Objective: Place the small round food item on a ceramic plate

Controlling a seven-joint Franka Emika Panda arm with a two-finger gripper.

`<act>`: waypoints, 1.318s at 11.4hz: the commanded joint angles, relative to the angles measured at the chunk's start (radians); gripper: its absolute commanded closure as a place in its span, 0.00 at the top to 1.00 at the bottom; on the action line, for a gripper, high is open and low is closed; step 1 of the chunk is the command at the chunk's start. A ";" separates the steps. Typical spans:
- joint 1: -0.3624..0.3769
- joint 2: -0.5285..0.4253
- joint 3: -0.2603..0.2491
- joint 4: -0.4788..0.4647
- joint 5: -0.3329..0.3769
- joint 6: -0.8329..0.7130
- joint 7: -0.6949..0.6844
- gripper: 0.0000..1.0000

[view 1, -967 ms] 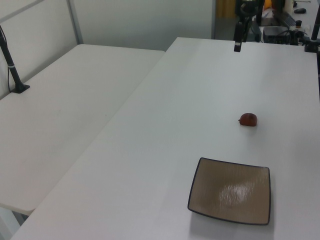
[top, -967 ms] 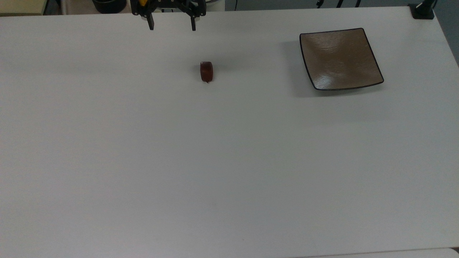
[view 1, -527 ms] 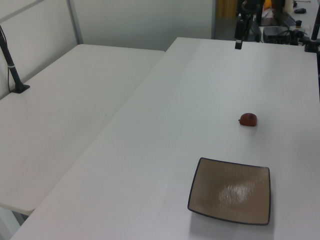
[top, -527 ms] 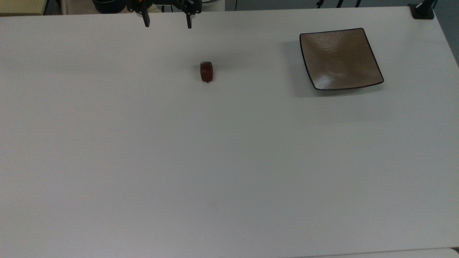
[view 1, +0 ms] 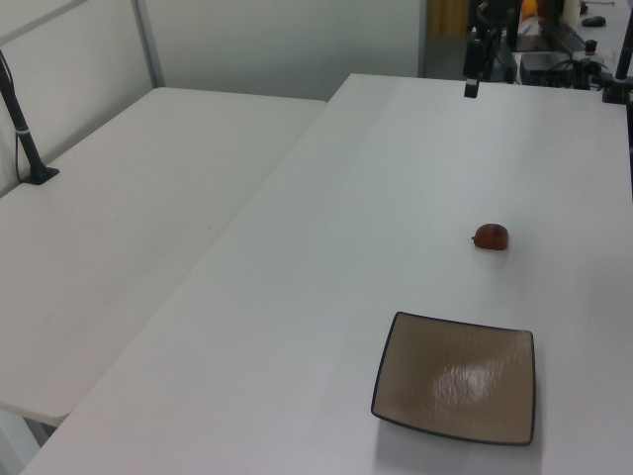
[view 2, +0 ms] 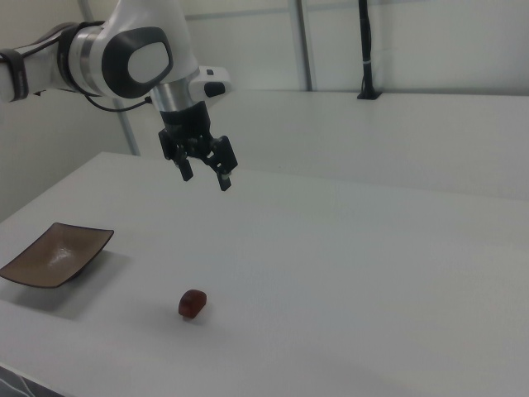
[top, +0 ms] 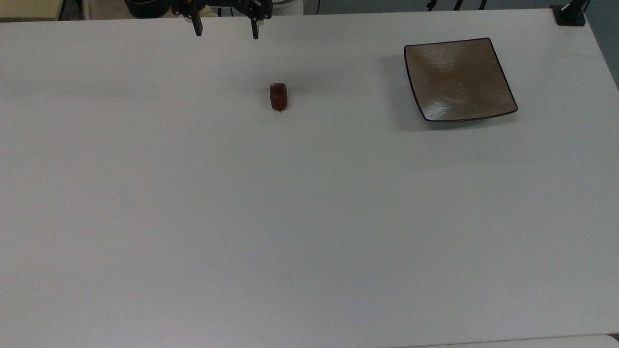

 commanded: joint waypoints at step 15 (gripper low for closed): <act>0.105 0.058 0.039 -0.446 0.000 0.349 0.014 1.00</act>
